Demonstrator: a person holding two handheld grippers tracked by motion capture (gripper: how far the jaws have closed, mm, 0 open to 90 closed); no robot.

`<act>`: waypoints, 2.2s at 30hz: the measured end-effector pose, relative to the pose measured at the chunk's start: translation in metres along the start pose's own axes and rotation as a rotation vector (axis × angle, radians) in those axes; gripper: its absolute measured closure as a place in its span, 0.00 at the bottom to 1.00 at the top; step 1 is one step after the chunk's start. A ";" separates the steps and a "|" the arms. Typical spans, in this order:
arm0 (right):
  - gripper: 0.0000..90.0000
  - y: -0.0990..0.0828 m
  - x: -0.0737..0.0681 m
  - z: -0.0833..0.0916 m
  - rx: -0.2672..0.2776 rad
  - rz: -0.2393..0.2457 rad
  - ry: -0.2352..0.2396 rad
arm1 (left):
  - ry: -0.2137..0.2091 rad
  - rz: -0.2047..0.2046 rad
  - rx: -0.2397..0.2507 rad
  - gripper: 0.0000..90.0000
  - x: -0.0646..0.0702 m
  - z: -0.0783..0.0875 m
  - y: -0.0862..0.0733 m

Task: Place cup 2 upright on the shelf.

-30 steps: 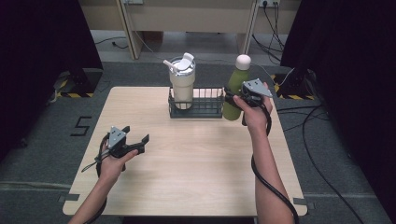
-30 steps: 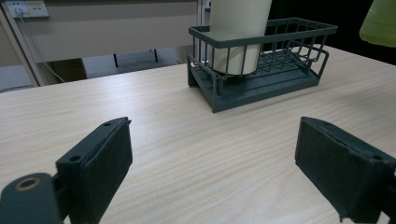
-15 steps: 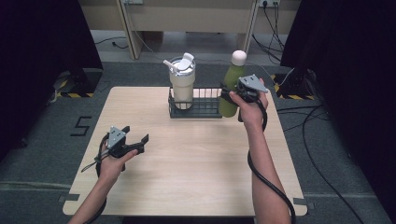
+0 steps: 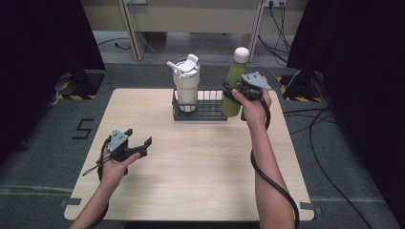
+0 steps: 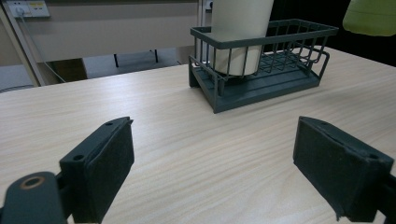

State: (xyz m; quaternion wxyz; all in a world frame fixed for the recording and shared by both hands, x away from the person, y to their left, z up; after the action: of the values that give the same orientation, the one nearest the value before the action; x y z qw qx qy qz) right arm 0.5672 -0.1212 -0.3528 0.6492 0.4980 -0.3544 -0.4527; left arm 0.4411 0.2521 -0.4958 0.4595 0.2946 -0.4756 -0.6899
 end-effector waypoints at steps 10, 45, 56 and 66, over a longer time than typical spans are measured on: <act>0.25 0.012 -0.004 -0.005 0.010 0.004 0.004 | 0.000 0.003 0.003 0.13 0.000 0.000 0.000; 0.25 0.041 -0.011 -0.037 0.004 -0.001 0.002 | 0.008 0.011 0.007 0.14 -0.005 0.003 0.000; 0.25 0.044 -0.014 -0.052 -0.014 -0.007 0.006 | 0.009 0.015 0.006 0.14 -0.006 0.003 -0.001; 0.25 0.042 -0.017 -0.065 -0.035 -0.012 0.008 | 0.011 0.019 0.008 0.15 -0.007 0.004 -0.001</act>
State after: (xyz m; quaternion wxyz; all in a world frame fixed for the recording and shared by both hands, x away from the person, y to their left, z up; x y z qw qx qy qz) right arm 0.6307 -0.0802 -0.3284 0.6564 0.4904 -0.3409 -0.4608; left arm 0.4408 0.2603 -0.4955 0.4674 0.2959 -0.4785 -0.6819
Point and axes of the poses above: each handheld gripper's, and its own axes: z roughly backward along the jaws, y roughly out of its top, x roughly to its right, the point moved 4 cm from there along -z, roughly forward along the jaws, and after that the axes turned 8 degrees about -x, right-handed, at the moved point
